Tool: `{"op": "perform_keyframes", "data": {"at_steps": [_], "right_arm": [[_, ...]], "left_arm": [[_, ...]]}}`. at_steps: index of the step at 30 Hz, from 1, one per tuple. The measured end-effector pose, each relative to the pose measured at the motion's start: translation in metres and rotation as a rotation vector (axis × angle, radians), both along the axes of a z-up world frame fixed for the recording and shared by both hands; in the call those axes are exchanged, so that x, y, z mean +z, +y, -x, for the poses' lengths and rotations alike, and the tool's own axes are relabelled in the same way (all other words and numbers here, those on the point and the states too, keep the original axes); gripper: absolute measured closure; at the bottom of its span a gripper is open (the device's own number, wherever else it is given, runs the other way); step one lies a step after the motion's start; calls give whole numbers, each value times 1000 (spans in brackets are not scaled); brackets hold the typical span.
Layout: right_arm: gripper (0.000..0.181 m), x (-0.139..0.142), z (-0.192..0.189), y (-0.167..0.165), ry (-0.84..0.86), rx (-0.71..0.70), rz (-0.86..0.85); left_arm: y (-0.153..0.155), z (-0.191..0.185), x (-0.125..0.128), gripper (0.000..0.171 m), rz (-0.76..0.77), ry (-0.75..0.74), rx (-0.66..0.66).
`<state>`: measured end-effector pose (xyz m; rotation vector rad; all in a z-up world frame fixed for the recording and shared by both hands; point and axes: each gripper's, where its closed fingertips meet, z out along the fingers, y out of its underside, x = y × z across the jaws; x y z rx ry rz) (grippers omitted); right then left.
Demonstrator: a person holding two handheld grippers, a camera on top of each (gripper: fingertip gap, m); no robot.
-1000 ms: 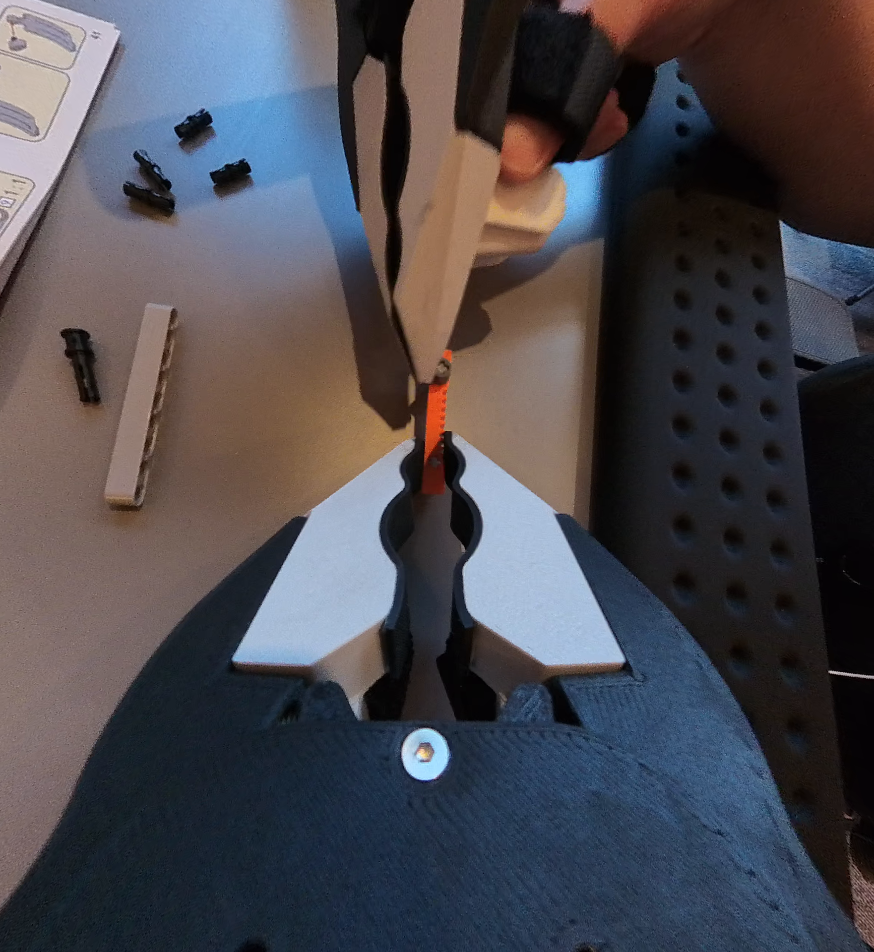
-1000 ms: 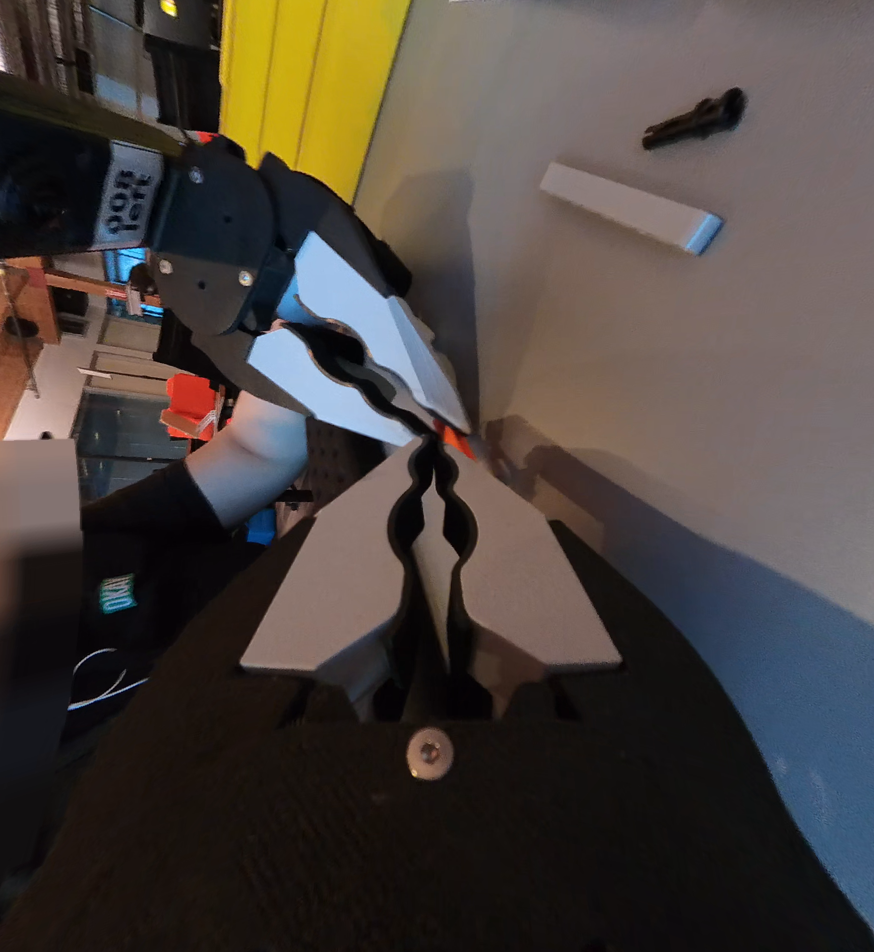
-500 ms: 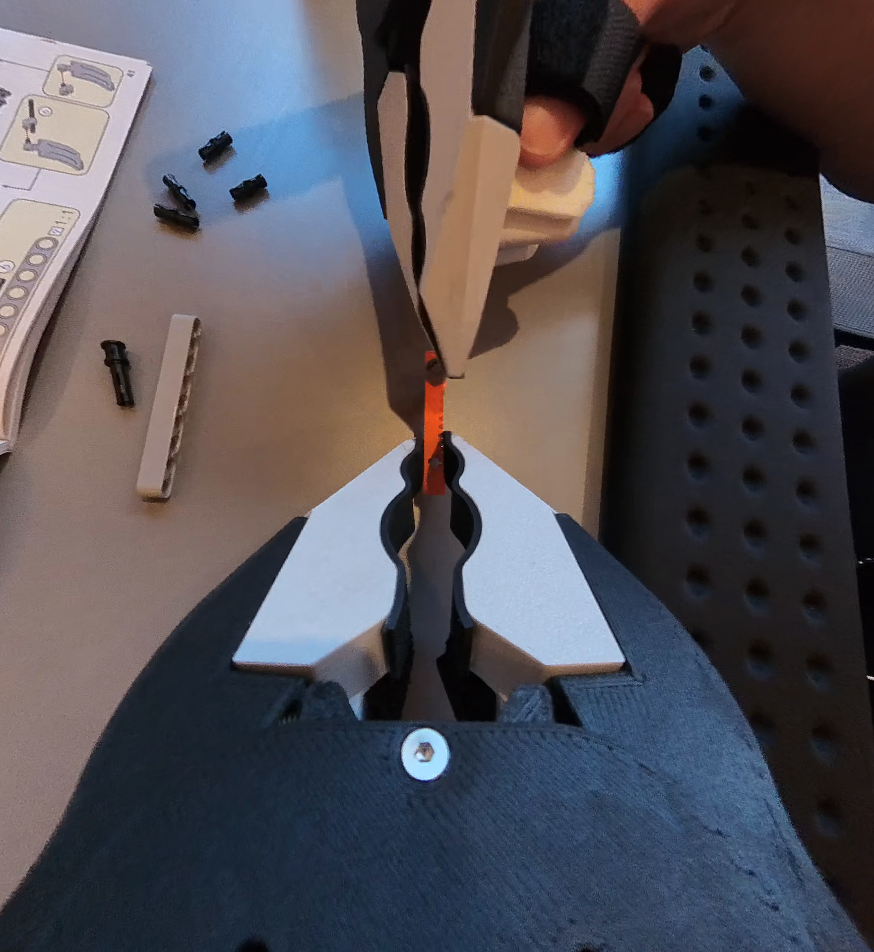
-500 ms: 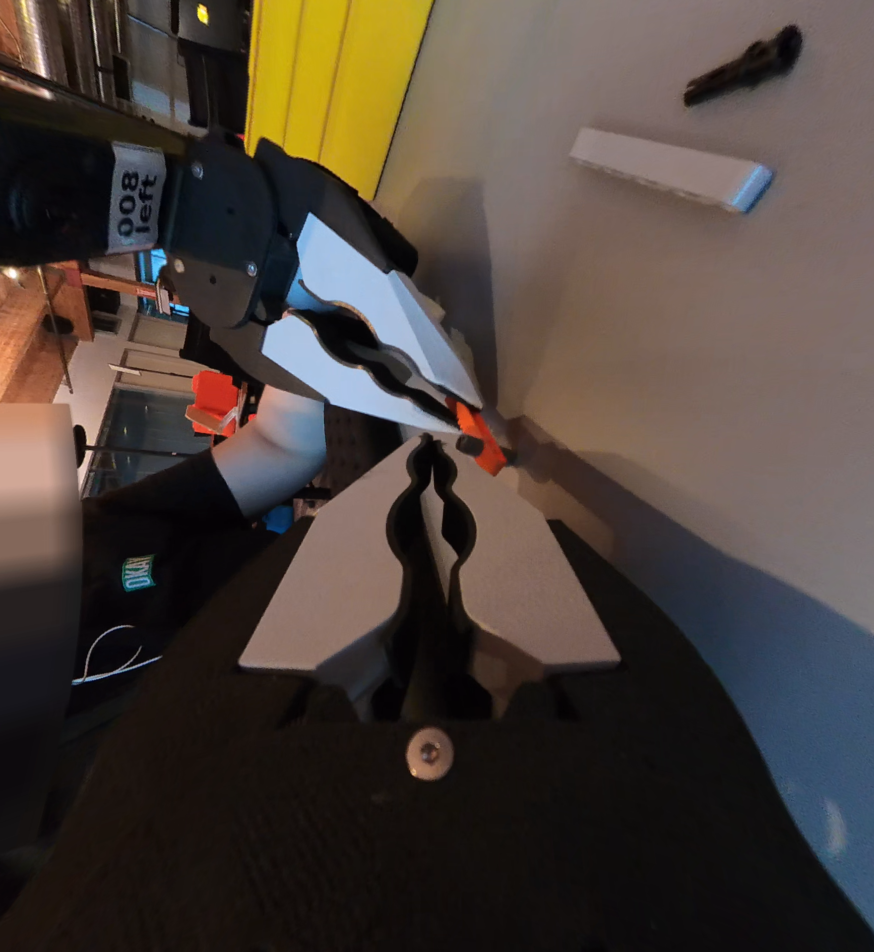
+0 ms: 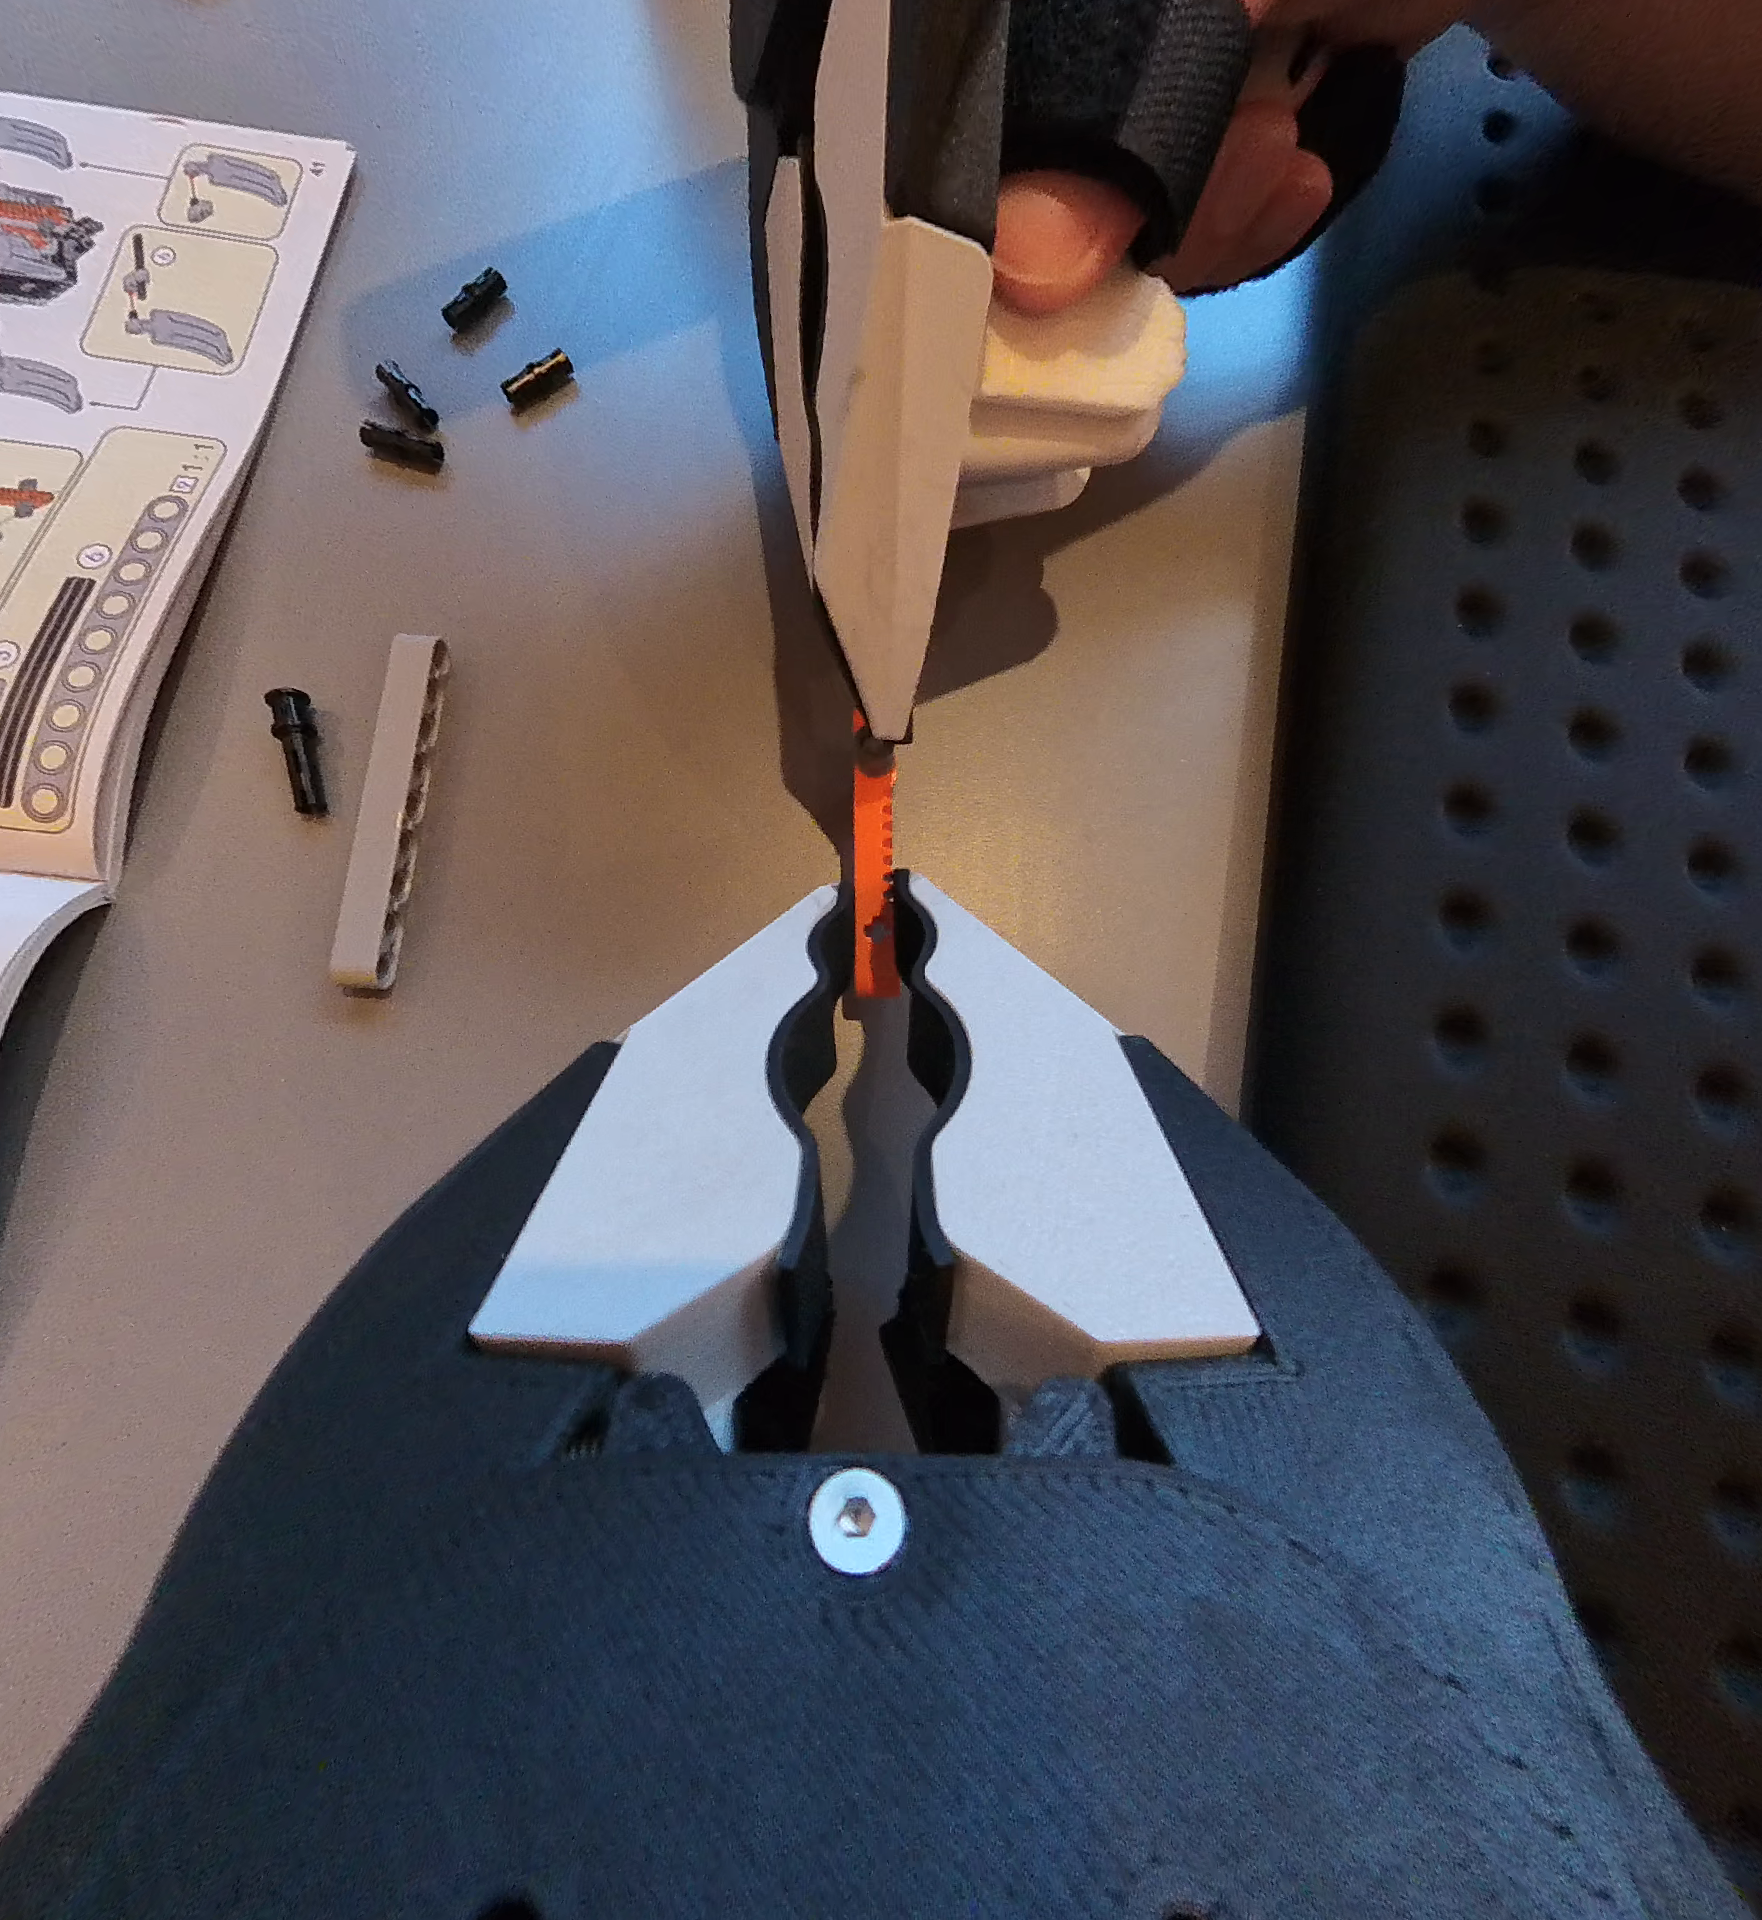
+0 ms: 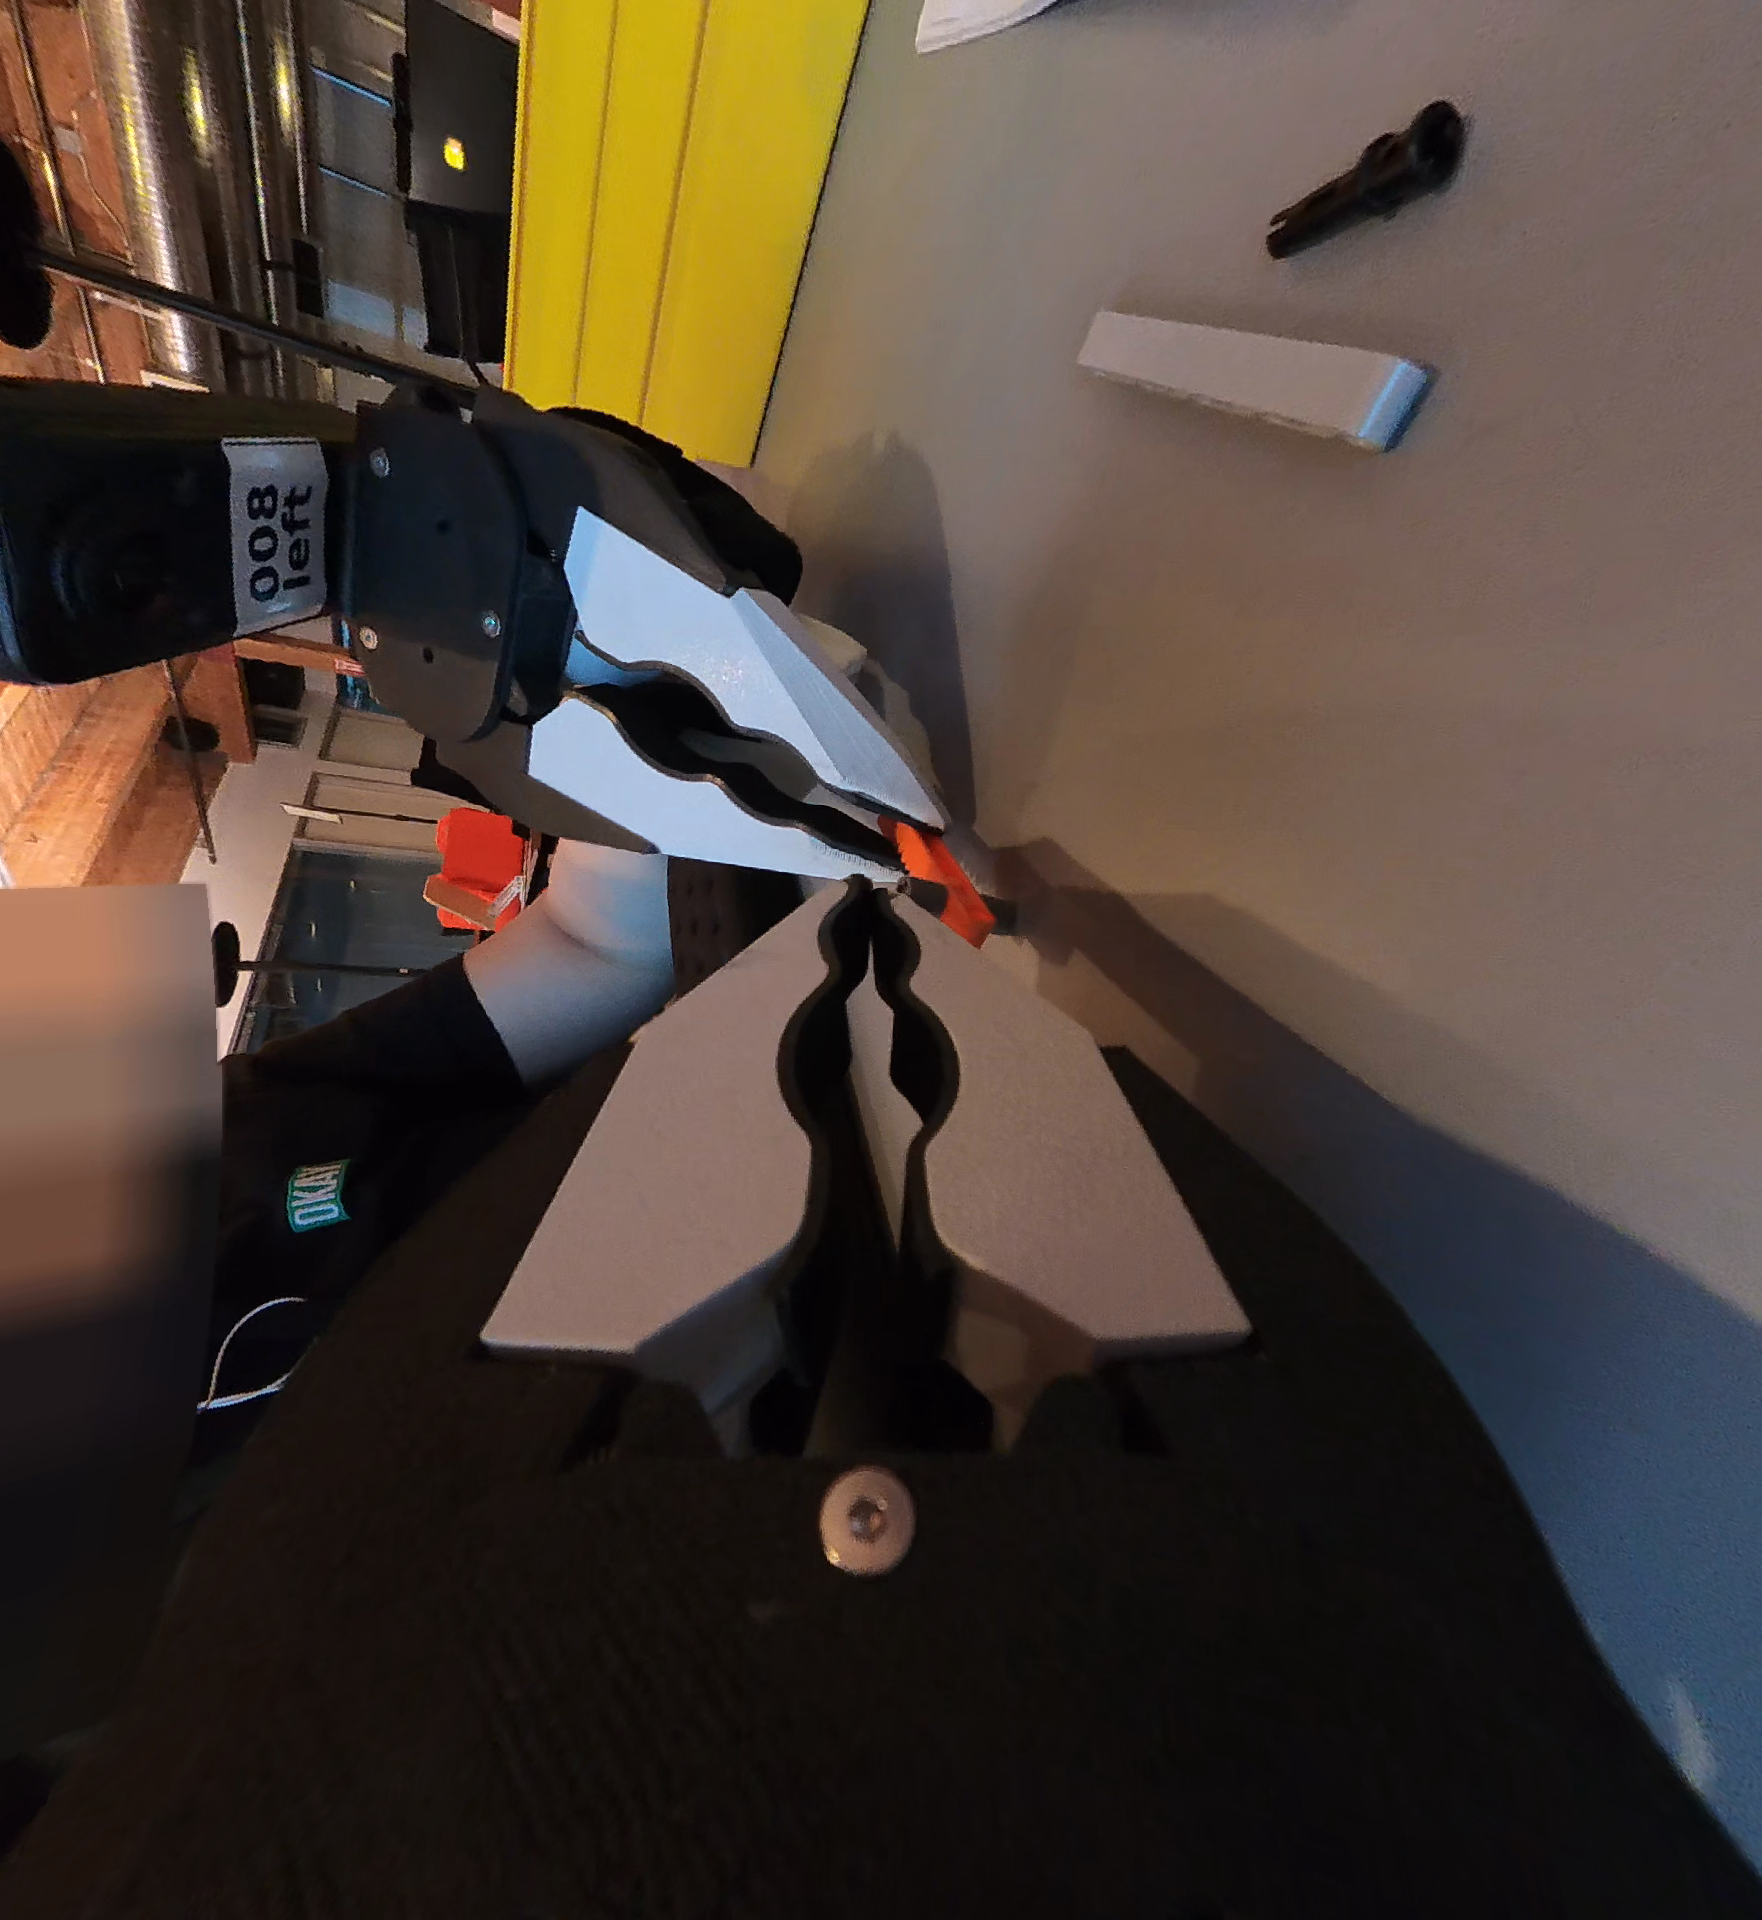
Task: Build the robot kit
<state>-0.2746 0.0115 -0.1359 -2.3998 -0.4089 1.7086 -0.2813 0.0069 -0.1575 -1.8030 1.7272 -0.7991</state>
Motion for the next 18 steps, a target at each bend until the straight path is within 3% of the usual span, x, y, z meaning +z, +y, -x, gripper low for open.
{"op": "perform_keyframes", "data": {"at_steps": [18], "right_arm": [[181,-1,3,0,-159,27,37]], "left_arm": [[0,0,1,168,-40,12,-2]]}}
